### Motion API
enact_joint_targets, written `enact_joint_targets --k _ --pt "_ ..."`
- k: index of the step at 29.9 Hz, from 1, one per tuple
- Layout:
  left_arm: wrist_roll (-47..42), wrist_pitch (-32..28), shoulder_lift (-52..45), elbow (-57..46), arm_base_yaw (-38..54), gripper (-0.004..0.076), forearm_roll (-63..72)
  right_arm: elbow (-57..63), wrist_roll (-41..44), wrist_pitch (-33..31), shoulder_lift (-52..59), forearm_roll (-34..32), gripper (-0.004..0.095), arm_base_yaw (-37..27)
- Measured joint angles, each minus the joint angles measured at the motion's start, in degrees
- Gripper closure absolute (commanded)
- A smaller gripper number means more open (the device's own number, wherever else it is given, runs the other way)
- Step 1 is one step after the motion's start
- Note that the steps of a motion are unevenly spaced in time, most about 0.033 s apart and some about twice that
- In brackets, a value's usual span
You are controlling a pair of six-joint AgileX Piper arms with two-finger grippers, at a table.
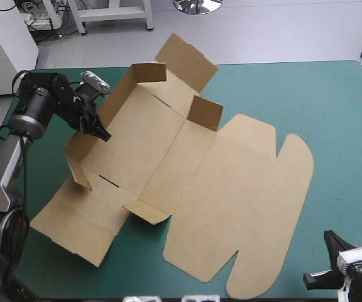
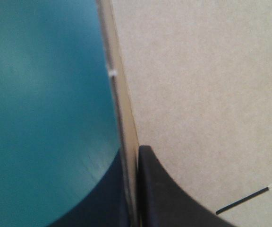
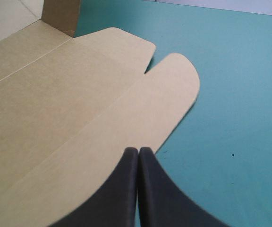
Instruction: Fold the box
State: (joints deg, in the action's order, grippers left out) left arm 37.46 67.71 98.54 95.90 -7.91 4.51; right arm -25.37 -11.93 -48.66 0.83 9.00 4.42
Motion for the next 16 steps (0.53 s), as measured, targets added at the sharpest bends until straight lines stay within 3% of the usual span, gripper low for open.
enact_joint_targets --k 7,11,16 --pt "11.5 -9.2 0.7 0.1 -7.1 0.0734 -0.3 0.0 0.0 0.0 0.0 0.0 0.0925 0.0" --pt "16.4 -10.0 0.7 0.3 -11.7 0.0734 -2.5 0.0 0.0 0.0 0.0 0.0 0.0925 0.0" --pt "16.9 -9.4 0.7 0.5 -18.2 0.0734 -15.6 0.0 0.0 0.0 0.0 0.0 0.0925 0.0"
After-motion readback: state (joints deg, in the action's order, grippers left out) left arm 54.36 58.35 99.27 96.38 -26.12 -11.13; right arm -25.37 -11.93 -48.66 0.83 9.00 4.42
